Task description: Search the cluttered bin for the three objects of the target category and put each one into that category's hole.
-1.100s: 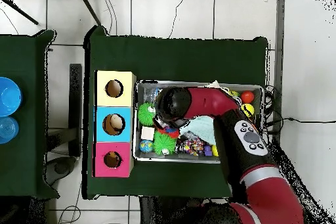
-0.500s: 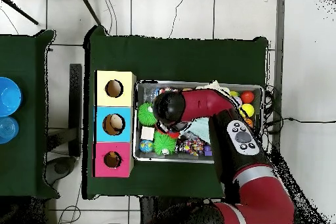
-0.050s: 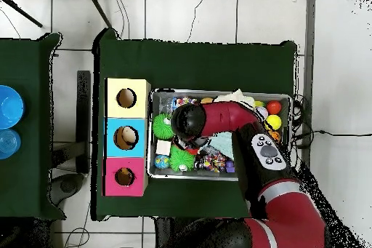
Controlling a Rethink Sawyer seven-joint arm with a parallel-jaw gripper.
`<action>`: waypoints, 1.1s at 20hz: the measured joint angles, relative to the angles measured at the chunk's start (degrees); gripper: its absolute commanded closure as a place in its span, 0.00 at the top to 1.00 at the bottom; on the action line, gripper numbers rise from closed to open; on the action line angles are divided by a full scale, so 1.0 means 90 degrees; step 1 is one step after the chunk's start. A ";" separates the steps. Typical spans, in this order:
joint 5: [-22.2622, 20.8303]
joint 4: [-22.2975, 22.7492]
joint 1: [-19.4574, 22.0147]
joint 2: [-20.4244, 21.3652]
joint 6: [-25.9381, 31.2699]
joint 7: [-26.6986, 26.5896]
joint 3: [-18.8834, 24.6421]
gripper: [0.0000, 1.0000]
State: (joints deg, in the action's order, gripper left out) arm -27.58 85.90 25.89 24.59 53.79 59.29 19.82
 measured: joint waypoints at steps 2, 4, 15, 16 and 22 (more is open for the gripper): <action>-0.0003 -0.0002 0.0001 -0.0003 -0.0001 0.0000 0.0000 1.00; -0.0009 -0.0006 0.0000 -0.0006 -0.0001 0.0000 0.0000 1.00; -0.0059 -0.0041 0.0000 -0.0010 0.0000 0.0000 -0.0001 0.00; -0.0059 -0.0042 0.0000 -0.0010 0.0000 0.0000 -0.0001 0.00; -0.0059 -0.0047 0.0000 -0.0010 0.0000 0.0000 -0.0001 0.00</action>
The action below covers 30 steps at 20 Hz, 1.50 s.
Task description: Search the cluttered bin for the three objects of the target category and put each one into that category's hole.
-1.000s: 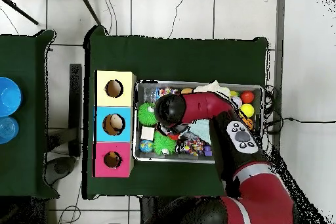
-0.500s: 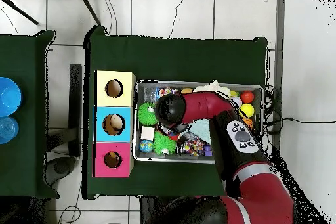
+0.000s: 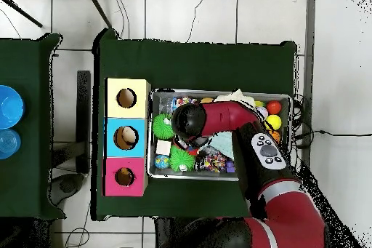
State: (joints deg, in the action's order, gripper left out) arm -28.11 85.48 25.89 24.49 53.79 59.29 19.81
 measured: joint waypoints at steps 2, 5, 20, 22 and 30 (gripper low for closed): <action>0.0000 0.0000 -0.0001 0.0001 0.0000 0.0000 0.0000 0.00; -0.0001 0.0001 -0.0001 0.0024 0.0000 0.0000 -0.0001 0.00; -0.0967 -0.0156 -0.0037 0.0843 0.1048 0.0000 -0.0264 0.00; -0.1087 -0.0263 0.0000 0.0897 0.1129 0.0000 -0.0274 0.00; -0.1396 -0.0663 0.0198 0.0914 0.1168 0.0000 -0.0278 0.00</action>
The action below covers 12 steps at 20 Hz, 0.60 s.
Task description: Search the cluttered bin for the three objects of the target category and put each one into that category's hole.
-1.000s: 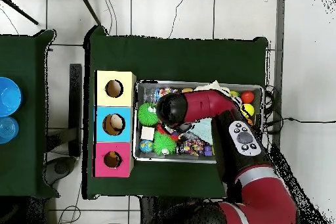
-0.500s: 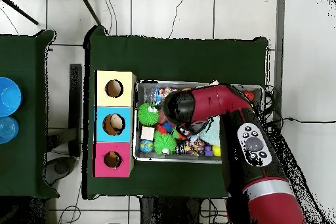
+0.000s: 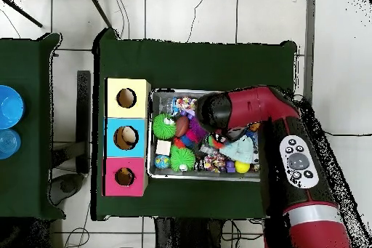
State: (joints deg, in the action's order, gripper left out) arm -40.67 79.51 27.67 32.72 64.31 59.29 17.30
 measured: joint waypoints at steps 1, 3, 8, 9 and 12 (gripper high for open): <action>-0.0034 -0.0053 0.0022 -0.0007 0.0000 0.0000 0.0000 0.00; -0.0069 -0.0116 0.0052 -0.0021 0.0000 0.0000 0.0001 0.00; -0.0090 -0.0282 0.0181 -0.0118 0.0001 0.0000 0.0001 1.00; -0.0090 -0.0302 0.0221 -0.0135 0.0000 0.0000 0.0001 1.00; -0.0084 -0.0302 0.0301 -0.0129 0.0001 0.0000 0.0002 1.00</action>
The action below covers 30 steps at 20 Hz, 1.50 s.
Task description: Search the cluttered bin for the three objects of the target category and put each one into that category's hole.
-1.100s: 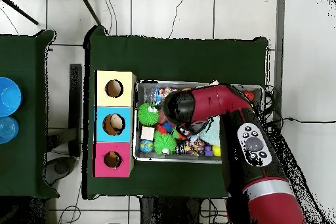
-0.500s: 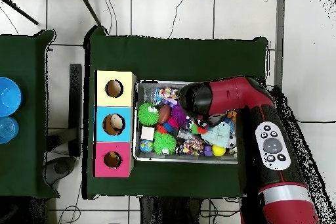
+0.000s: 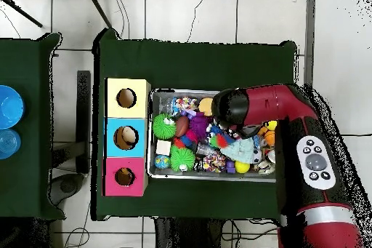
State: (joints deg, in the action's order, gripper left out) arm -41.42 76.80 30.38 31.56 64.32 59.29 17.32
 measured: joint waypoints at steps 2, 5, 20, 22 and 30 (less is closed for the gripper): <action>0.0027 -0.0001 0.0054 0.0005 -0.0001 0.0000 0.0013 1.00; 0.0269 0.0049 0.0204 0.0008 -0.0012 0.0000 0.0102 1.00; 0.1717 0.1154 0.0741 0.0184 -0.1676 0.0000 0.0709 1.00; 0.1847 0.1254 0.0736 0.0191 -0.1916 0.0000 0.0741 1.00; 0.2159 0.1340 0.0584 0.0032 -0.2353 0.0000 0.0760 1.00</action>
State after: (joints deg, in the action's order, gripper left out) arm -21.99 88.86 35.64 31.85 43.14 59.29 24.16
